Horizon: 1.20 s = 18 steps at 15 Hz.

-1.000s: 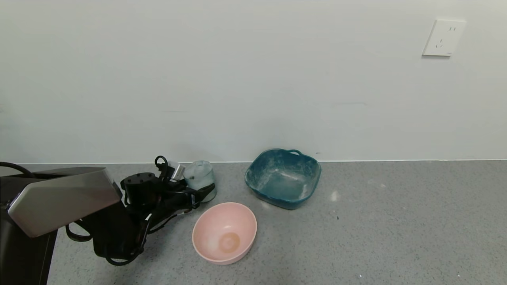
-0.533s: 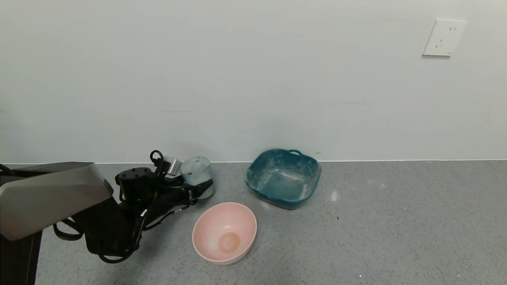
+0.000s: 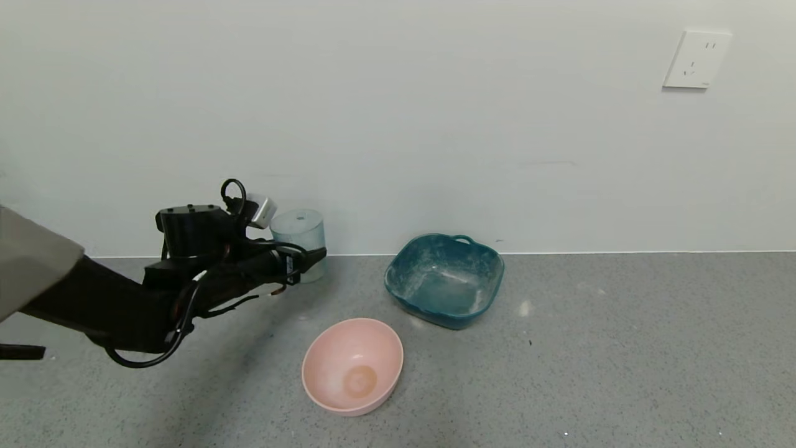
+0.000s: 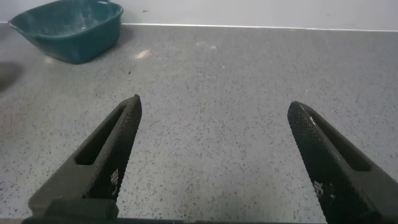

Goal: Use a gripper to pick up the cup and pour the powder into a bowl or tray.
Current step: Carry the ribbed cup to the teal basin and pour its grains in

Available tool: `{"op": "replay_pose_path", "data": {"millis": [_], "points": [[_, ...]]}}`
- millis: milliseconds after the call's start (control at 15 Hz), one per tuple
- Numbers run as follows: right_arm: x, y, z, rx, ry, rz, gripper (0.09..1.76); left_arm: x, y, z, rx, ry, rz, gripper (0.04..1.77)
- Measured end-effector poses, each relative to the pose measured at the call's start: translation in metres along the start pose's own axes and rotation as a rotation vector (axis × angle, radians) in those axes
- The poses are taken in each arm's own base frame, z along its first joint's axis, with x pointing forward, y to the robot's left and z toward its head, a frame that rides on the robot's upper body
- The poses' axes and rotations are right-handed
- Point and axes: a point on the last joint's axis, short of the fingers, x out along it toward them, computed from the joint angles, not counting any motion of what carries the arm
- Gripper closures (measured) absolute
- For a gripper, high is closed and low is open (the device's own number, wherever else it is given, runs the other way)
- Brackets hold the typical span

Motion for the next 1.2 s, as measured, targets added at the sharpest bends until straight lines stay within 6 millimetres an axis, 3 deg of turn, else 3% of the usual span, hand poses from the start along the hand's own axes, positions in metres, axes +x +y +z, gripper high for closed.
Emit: {"op": "replay_pose_path", "data": {"millis": [200,400,800,1200], "points": [[0.0,0.0,0.0,0.0,0.0,0.0,0.14,-0.006,-0.017,0.036,0.064,-0.046,0.048,0.53],[0.0,0.0,0.0,0.0,0.0,0.0,0.14,-0.004,-0.036,0.057,0.14,-0.065,0.112,0.53],[0.0,0.0,0.0,0.0,0.0,0.0,0.14,0.001,-0.074,0.069,0.284,-0.002,0.153,0.53],[0.0,0.0,0.0,0.0,0.0,0.0,0.14,0.014,-0.106,0.068,0.463,0.059,0.232,0.53]]}}
